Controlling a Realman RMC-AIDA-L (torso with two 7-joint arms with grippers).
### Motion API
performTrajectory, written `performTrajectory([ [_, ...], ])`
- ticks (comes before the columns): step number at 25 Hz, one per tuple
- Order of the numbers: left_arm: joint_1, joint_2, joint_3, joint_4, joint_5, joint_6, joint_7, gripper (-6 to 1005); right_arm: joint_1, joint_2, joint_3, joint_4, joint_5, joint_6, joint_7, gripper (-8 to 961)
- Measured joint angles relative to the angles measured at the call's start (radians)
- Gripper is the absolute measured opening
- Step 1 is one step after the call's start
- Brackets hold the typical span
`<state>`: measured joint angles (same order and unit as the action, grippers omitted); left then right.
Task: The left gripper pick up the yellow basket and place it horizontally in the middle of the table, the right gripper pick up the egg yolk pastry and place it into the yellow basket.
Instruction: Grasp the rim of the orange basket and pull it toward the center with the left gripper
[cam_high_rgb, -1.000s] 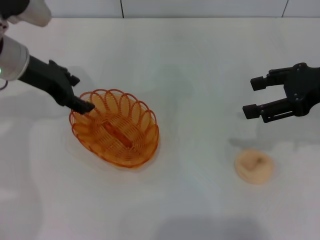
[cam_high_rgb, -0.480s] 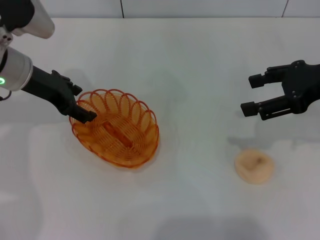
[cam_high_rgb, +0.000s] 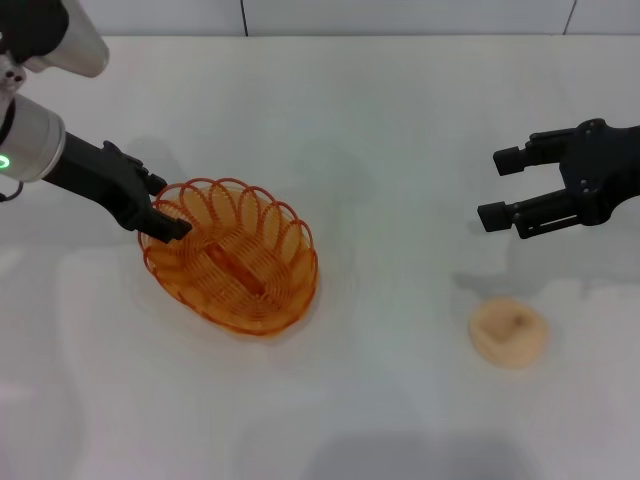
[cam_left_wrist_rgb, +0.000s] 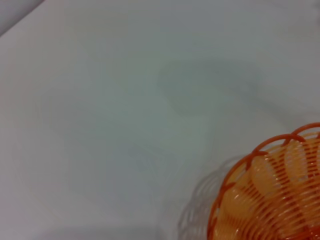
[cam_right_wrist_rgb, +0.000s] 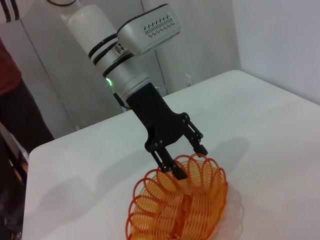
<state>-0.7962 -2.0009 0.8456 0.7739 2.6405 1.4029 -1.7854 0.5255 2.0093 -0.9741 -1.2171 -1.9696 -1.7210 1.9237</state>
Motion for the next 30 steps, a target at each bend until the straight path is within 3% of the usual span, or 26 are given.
performTrajectory([
  [2, -0.004, 0.002, -0.002, 0.0, -0.001, 0.002, -0.001, 884, 0.002, 0.0, 0.0, 0.001, -0.001, 0.0, 0.002, 842],
  [7, -0.013, 0.008, -0.003, 0.0, -0.001, 0.004, -0.002, 676, 0.006, 0.0, 0.0, 0.001, -0.002, 0.0, 0.012, 842],
  [30, -0.014, 0.005, 0.004, -0.028, 0.004, -0.017, -0.011, 486, 0.034, -0.003, 0.0, 0.023, -0.018, 0.009, 0.014, 842],
])
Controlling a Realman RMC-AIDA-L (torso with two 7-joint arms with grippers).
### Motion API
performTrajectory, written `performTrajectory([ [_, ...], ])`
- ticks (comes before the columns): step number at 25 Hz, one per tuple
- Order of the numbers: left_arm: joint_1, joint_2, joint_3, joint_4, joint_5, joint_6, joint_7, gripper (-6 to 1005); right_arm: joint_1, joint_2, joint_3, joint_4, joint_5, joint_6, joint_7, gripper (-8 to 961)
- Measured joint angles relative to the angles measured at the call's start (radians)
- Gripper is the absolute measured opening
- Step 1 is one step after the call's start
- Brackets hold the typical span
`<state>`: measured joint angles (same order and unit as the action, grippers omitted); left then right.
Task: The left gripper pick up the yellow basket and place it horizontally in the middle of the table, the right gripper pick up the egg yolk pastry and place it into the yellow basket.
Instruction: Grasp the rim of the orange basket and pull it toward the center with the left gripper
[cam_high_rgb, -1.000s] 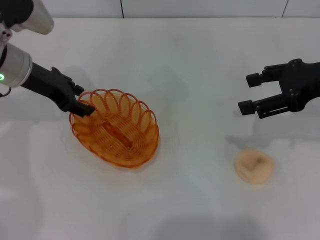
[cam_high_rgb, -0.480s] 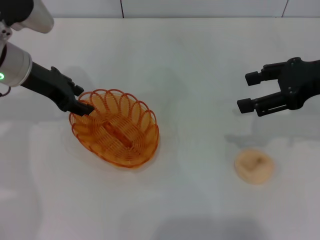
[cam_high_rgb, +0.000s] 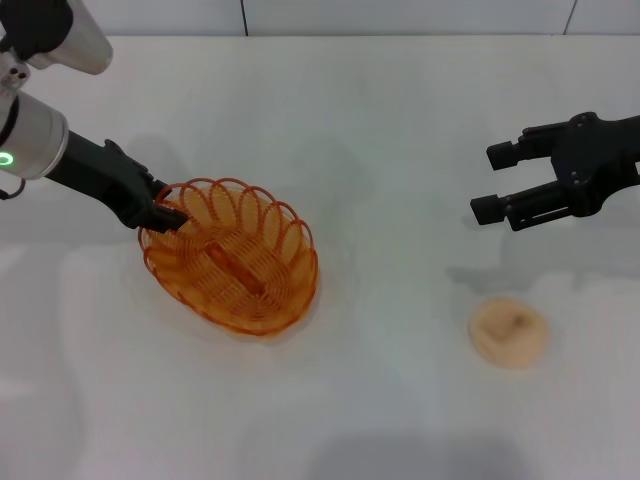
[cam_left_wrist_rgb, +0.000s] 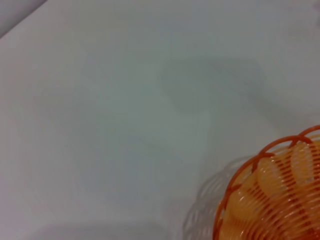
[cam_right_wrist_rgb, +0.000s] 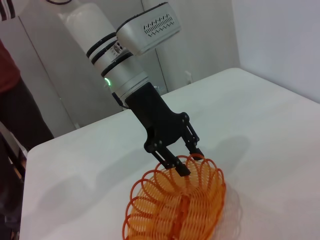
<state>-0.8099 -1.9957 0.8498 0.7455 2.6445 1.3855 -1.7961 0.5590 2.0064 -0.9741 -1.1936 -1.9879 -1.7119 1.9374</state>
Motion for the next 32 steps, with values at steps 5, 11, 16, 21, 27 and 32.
performTrajectory([
  [5, 0.001, -0.002, -0.001, 0.0, 0.001, -0.015, -0.003, 395, 0.003, 0.001, 0.0, 0.0, -0.004, 0.0, 0.0, 842],
  [11, 0.003, -0.004, -0.003, -0.011, 0.001, -0.036, -0.005, 247, 0.008, 0.002, 0.0, 0.002, -0.007, 0.0, 0.0, 841],
  [16, 0.0, -0.004, -0.001, -0.025, 0.002, -0.048, -0.003, 245, 0.012, 0.002, 0.0, 0.002, -0.008, 0.0, 0.0, 841],
  [21, -0.002, -0.01, 0.0, -0.028, -0.001, -0.056, 0.001, 242, 0.015, 0.001, 0.0, 0.002, -0.008, 0.0, 0.0, 841],
  [27, -0.003, -0.012, 0.0, -0.028, 0.002, -0.066, -0.002, 225, 0.022, 0.0, 0.0, 0.002, -0.008, 0.0, 0.001, 841],
  [32, -0.003, -0.012, 0.0, -0.028, -0.001, -0.071, 0.0, 211, 0.024, 0.002, 0.0, 0.003, -0.008, 0.0, 0.001, 841],
])
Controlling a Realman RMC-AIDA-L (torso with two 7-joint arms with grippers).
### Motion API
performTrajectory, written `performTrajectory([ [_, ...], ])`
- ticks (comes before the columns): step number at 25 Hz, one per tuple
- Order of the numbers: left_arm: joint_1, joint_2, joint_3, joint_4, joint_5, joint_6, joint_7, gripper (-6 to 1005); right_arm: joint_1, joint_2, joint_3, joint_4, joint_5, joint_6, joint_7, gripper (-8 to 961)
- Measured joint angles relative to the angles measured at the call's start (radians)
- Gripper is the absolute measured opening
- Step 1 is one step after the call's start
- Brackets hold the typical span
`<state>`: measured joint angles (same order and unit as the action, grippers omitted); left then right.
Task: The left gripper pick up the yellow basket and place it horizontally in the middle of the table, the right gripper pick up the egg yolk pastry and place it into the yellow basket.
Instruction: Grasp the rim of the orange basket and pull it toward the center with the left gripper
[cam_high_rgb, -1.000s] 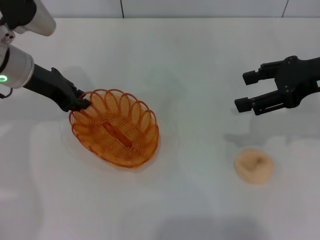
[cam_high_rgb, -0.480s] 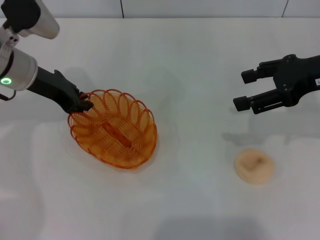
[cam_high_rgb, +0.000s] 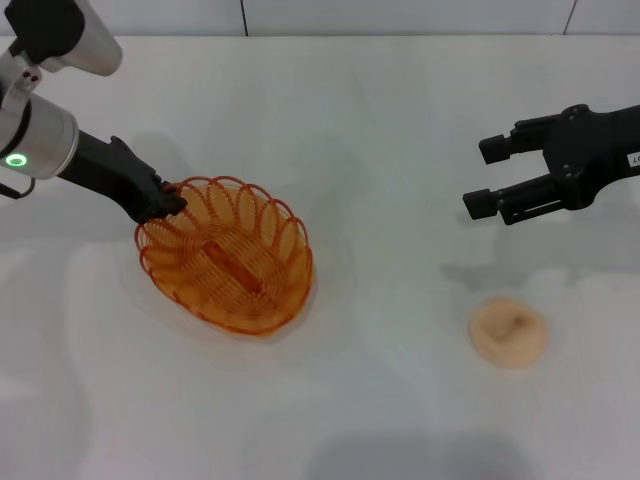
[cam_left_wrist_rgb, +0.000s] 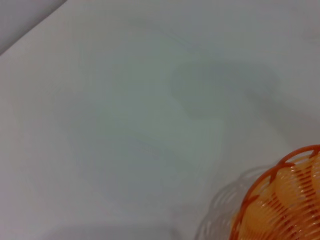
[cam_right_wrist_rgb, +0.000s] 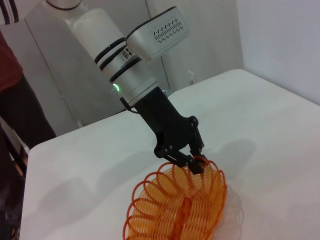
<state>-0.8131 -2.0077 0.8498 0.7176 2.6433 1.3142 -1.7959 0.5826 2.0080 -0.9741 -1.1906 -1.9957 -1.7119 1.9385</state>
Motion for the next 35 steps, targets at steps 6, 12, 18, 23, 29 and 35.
performTrajectory([
  [6, 0.0, -0.003, 0.0, -0.008, -0.002, -0.002, 0.007, 136, 0.001, 0.0, 0.0, 0.0, 0.0, -0.003, 0.003, 841],
  [12, -0.001, -0.005, 0.001, 0.005, -0.009, 0.025, 0.006, 108, 0.002, -0.001, -0.006, 0.0, 0.0, -0.003, 0.006, 841],
  [18, 0.0, 0.008, -0.005, 0.062, -0.066, 0.11, -0.002, 104, 0.002, -0.002, -0.01, 0.0, 0.0, 0.0, 0.008, 841],
  [23, 0.007, 0.01, -0.009, 0.115, -0.083, 0.172, -0.037, 93, 0.005, -0.002, -0.008, 0.0, 0.0, 0.002, 0.008, 841],
  [29, 0.01, 0.014, -0.015, 0.152, -0.111, 0.212, -0.089, 77, 0.005, -0.002, -0.005, 0.0, 0.0, 0.004, 0.008, 841],
  [35, 0.005, 0.017, -0.07, 0.169, -0.125, 0.246, -0.147, 70, 0.009, -0.002, -0.004, 0.0, 0.0, 0.005, 0.008, 841],
])
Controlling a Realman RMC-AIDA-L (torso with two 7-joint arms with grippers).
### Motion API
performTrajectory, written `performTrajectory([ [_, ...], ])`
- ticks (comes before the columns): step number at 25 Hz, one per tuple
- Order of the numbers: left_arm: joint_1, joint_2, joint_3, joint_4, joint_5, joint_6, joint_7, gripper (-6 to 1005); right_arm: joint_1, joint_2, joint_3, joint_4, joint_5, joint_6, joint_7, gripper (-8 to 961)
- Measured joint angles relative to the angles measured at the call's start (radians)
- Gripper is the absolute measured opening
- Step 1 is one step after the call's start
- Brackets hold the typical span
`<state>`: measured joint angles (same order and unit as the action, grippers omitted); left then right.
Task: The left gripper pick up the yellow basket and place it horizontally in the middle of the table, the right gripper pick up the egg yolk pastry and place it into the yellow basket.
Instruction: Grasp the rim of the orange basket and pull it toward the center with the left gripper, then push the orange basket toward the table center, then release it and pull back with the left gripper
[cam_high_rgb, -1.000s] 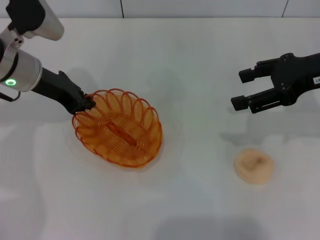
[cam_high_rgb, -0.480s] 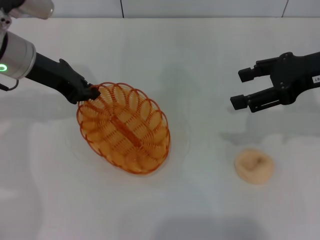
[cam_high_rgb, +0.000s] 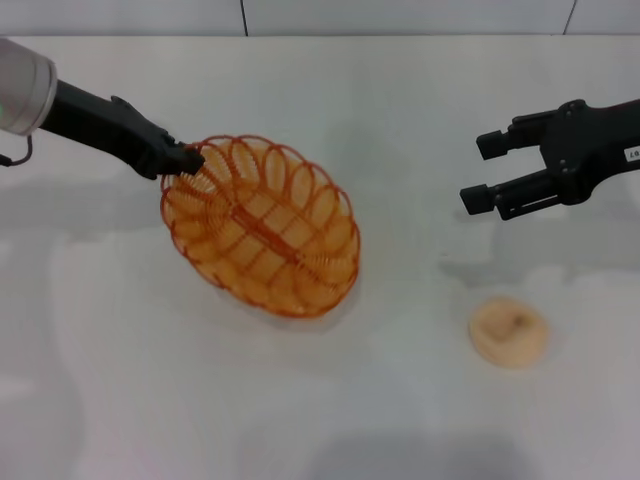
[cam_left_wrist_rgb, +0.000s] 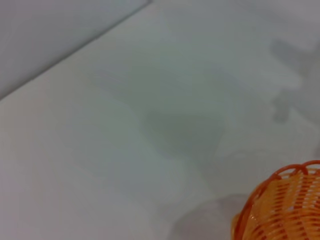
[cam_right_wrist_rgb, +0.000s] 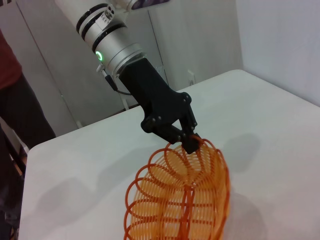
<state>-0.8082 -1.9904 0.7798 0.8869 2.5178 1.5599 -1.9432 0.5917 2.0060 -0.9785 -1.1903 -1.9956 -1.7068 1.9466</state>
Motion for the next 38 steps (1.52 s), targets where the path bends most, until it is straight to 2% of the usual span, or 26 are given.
performTrajectory([
  [16, -0.006, 0.024, 0.005, 0.024, 0.009, 0.089, -0.416, 68, 0.019, 0.0, -0.003, -0.001, 0.0, -0.007, 0.014, 841],
  [30, 0.047, -0.037, 0.001, 0.0, -0.114, 0.088, -0.621, 68, 0.02, 0.003, -0.005, -0.008, 0.008, -0.012, 0.017, 841],
  [33, 0.058, -0.04, 0.003, 0.0, -0.11, 0.09, -0.643, 69, 0.02, 0.002, -0.005, -0.01, 0.009, -0.016, 0.017, 841],
  [38, 0.073, -0.03, 0.004, -0.002, -0.092, 0.087, -0.668, 69, 0.025, 0.002, -0.005, -0.009, 0.009, -0.021, 0.017, 841],
])
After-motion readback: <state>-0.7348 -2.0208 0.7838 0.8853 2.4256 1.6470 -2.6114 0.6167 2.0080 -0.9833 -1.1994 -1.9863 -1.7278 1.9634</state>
